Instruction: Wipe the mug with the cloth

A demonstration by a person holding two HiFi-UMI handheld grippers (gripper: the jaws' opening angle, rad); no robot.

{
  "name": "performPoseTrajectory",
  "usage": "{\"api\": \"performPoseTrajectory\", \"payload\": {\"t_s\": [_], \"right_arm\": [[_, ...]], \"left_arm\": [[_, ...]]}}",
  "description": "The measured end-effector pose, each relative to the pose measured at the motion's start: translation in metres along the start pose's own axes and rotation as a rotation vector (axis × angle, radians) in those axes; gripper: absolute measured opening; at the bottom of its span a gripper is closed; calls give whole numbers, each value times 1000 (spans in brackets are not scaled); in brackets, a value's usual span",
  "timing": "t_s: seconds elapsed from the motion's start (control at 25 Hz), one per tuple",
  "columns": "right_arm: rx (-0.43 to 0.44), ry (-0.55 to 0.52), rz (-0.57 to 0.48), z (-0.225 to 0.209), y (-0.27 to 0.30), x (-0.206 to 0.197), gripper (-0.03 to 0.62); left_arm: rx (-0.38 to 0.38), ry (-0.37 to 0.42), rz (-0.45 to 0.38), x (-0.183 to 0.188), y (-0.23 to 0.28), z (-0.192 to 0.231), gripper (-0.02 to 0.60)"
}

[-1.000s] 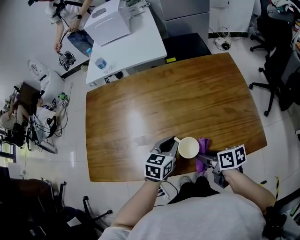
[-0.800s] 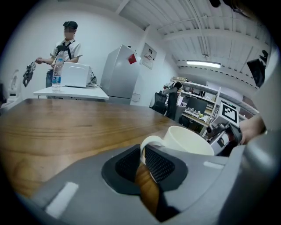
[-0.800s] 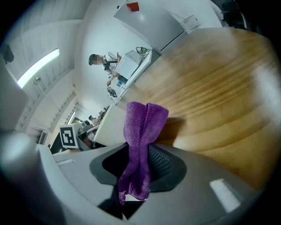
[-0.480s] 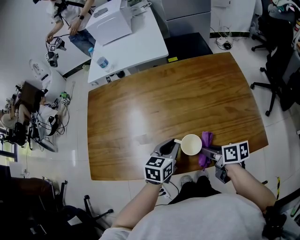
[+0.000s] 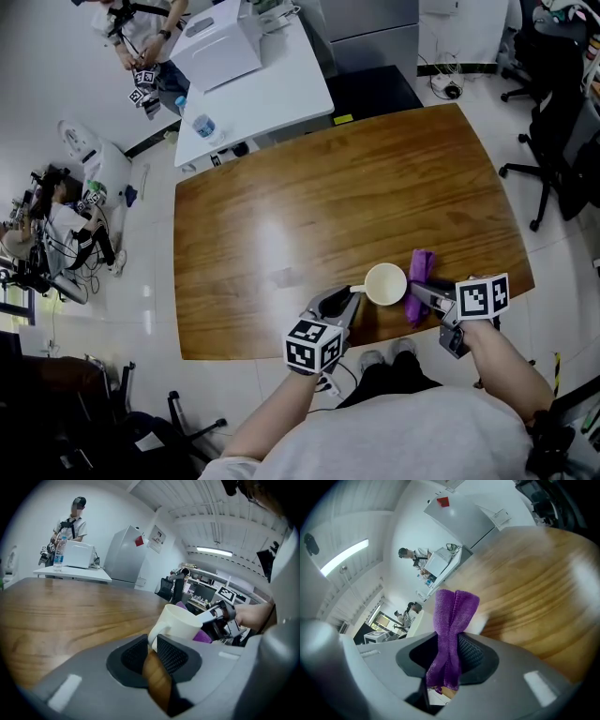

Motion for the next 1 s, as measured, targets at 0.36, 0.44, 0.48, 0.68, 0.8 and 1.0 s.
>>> {"api": "performPoseTrajectory", "payload": {"t_s": [0.36, 0.44, 0.48, 0.68, 0.8, 1.0], "right_arm": [[120, -62, -27, 45, -24, 2, 126], [123, -49, -26, 41, -22, 0, 126], [122, -37, -24, 37, -21, -1, 126], [76, -9, 20, 14, -13, -7, 126], [27, -1, 68, -4, -4, -14, 127], [9, 10, 86, -16, 2, -15, 126]], "left_arm": [[-34, 10, 22, -8, -11, -18, 55], [-33, 9, 26, -10, -11, -21, 55], [-33, 5, 29, -11, -11, -22, 55], [-37, 5, 37, -12, -11, -28, 58], [-36, 0, 36, -13, -11, -30, 60], [-31, -4, 35, -13, -9, -31, 60]]}}
Point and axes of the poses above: the fingertips, and each gripper's own axes: y forward along the fingers, z to its left, x out of its top, the point moved 5 cm from there along -y, backward along the fingers, and after that the axes turned 9 degrees about x, right-handed, at the moved point
